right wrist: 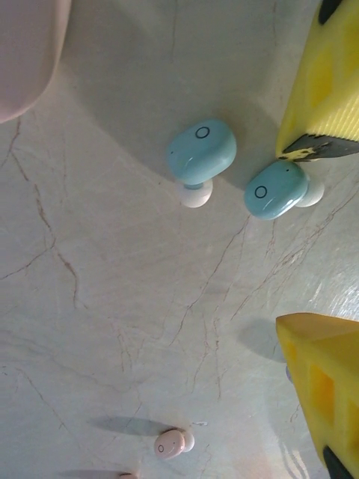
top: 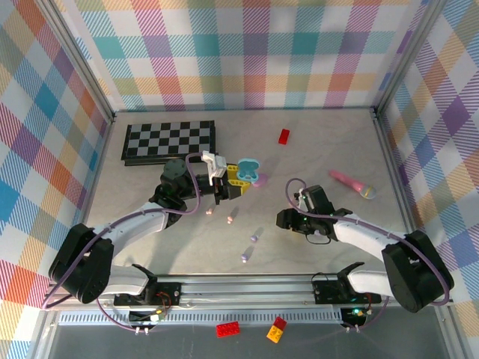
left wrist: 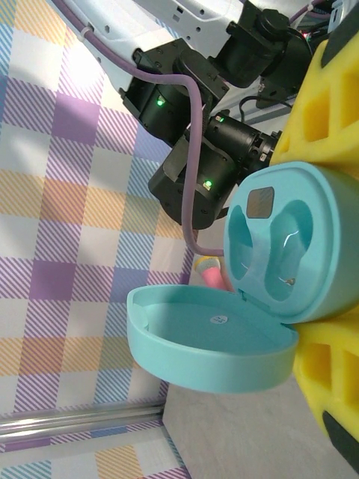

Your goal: Insert wireless bluetooth earbuds into charging case

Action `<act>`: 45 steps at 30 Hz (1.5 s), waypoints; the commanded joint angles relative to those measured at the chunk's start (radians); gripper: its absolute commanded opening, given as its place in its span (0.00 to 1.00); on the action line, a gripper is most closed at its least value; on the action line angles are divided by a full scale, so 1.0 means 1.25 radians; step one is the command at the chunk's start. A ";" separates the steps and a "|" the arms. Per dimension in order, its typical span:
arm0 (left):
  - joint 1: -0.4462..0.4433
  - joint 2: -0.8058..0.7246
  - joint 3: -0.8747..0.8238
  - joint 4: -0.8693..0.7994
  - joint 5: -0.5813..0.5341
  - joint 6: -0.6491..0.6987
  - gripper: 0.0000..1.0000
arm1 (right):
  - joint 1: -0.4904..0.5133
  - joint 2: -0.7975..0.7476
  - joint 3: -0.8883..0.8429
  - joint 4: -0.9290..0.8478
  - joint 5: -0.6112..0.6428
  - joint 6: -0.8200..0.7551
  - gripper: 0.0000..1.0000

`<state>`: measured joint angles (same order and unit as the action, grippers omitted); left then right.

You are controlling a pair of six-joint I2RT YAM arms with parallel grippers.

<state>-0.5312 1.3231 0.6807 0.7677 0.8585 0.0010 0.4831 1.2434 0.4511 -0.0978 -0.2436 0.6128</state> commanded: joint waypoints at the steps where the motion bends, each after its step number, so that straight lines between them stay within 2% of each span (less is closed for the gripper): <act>1: 0.009 -0.022 0.004 0.004 0.015 0.023 0.35 | -0.006 0.013 0.023 0.014 -0.004 -0.022 0.56; 9: 0.009 -0.014 0.005 0.005 0.019 0.022 0.35 | -0.008 0.043 0.044 0.011 -0.002 -0.059 0.57; 28: 0.009 -0.019 0.003 0.002 0.020 0.018 0.35 | -0.018 0.112 0.071 0.042 -0.088 -0.169 0.59; 36: 0.010 -0.021 0.003 -0.002 0.020 0.020 0.35 | -0.017 0.120 0.064 0.001 -0.107 -0.178 0.53; 45: 0.009 -0.018 0.004 -0.001 0.022 0.018 0.35 | -0.017 0.100 0.059 -0.048 -0.100 -0.174 0.39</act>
<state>-0.5278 1.3224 0.6807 0.7601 0.8627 0.0151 0.4637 1.3804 0.5144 -0.1188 -0.3496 0.4023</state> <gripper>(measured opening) 0.361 0.399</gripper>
